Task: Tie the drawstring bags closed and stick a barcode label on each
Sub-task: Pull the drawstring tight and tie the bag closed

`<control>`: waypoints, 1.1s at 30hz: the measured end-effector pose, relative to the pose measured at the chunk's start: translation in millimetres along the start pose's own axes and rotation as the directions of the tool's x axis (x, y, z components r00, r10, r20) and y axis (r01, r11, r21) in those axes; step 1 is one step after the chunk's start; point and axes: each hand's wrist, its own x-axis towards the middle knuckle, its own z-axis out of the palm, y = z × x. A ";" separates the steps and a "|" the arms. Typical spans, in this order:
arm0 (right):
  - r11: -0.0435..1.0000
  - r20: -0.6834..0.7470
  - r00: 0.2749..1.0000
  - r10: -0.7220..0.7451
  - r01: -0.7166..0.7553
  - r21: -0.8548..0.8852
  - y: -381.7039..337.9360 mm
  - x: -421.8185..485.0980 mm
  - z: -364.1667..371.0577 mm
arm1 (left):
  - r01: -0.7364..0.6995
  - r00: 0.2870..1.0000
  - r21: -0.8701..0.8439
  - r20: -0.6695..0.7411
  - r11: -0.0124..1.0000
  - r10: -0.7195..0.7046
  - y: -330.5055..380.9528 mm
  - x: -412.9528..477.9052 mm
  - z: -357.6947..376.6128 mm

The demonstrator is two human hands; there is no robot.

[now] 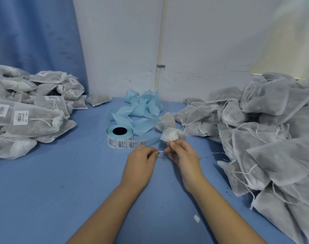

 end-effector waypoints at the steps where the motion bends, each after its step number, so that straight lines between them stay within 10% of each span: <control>1: 0.992 -0.027 0.998 -0.056 0.052 -0.111 0.4 -1.3 0.3 | 0.005 1.000 0.037 -0.004 0.999 -0.005 -2.8 1.3 -1.6; 5: 0.609 0.027 0.951 -0.309 0.219 -0.762 2.3 -4.4 -6.3 | -0.049 0.998 0.293 -0.031 0.955 0.060 -1.0 -1.7 -6.5; 12: 0.158 0.141 0.907 -0.397 0.218 -0.963 2.7 -8.0 -4.5 | -0.356 0.932 0.266 0.035 0.896 0.361 15.6 -9.6 3.0; 21: 0.223 0.246 0.799 -0.548 0.424 -0.878 7.7 -15.9 0.8 | -0.212 0.976 -0.151 0.017 0.965 0.217 8.4 -4.2 5.0; 33: 0.246 0.219 0.782 -0.584 0.427 -0.870 9.8 -13.7 -2.3 | -0.258 0.964 0.060 0.087 0.964 0.253 5.8 -4.9 5.7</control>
